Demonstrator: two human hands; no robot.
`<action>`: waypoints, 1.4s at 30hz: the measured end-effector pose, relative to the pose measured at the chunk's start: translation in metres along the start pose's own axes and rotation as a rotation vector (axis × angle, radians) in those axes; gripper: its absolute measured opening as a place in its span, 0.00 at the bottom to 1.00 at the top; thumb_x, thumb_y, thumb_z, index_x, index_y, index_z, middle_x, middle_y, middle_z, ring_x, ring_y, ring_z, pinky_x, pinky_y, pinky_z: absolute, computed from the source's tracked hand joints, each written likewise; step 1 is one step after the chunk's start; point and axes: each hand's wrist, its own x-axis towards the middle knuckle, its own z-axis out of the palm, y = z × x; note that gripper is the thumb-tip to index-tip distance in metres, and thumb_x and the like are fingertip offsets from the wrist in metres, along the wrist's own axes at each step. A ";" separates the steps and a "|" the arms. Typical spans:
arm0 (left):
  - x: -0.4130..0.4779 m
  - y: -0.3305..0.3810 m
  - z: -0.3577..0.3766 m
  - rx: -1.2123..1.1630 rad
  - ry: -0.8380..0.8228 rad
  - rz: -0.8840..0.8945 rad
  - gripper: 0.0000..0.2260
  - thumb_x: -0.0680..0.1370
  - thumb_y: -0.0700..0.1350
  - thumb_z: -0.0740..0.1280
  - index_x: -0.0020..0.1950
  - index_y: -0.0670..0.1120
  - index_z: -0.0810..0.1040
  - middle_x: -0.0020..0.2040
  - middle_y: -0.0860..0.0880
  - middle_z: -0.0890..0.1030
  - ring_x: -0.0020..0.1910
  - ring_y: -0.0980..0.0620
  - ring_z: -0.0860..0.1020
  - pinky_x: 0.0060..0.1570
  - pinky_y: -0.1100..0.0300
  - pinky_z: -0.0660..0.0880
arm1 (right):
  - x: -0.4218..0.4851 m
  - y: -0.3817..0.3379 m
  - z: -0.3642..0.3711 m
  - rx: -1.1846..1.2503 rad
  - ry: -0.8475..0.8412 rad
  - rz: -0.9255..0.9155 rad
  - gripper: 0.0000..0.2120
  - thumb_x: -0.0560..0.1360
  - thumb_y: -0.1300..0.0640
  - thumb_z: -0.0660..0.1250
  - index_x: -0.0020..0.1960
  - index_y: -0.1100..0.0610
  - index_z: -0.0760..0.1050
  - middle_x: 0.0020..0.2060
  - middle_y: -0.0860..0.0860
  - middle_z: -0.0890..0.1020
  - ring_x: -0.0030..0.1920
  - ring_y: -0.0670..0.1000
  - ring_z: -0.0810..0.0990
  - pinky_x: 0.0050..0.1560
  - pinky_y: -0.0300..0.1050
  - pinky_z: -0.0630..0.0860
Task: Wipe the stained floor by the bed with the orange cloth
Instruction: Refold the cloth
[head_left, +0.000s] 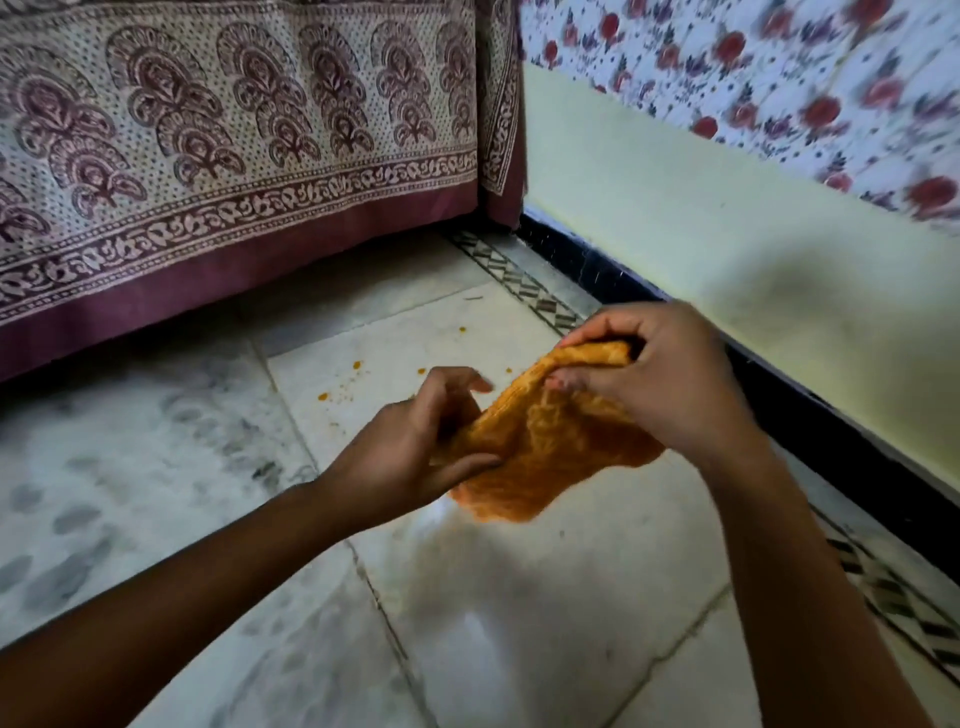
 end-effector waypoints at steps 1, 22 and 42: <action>0.008 0.001 -0.006 0.100 -0.051 0.053 0.24 0.76 0.63 0.58 0.69 0.58 0.57 0.49 0.57 0.76 0.41 0.54 0.78 0.38 0.56 0.77 | 0.004 -0.007 -0.013 -0.032 0.025 -0.017 0.11 0.61 0.55 0.78 0.38 0.43 0.80 0.35 0.38 0.81 0.38 0.37 0.78 0.40 0.26 0.72; 0.040 0.018 -0.022 -0.131 -0.080 -0.503 0.21 0.72 0.53 0.71 0.63 0.56 0.69 0.56 0.54 0.77 0.54 0.54 0.77 0.52 0.54 0.77 | -0.071 0.007 0.137 0.085 0.385 -0.444 0.02 0.71 0.55 0.70 0.43 0.52 0.79 0.39 0.48 0.82 0.41 0.45 0.78 0.42 0.39 0.76; -0.052 -0.059 0.009 -0.645 -0.310 -0.851 0.19 0.73 0.43 0.70 0.62 0.55 0.73 0.51 0.49 0.82 0.51 0.51 0.81 0.47 0.57 0.79 | -0.062 0.068 0.116 0.502 -0.378 0.627 0.24 0.66 0.39 0.66 0.44 0.60 0.83 0.39 0.54 0.85 0.41 0.53 0.84 0.50 0.50 0.80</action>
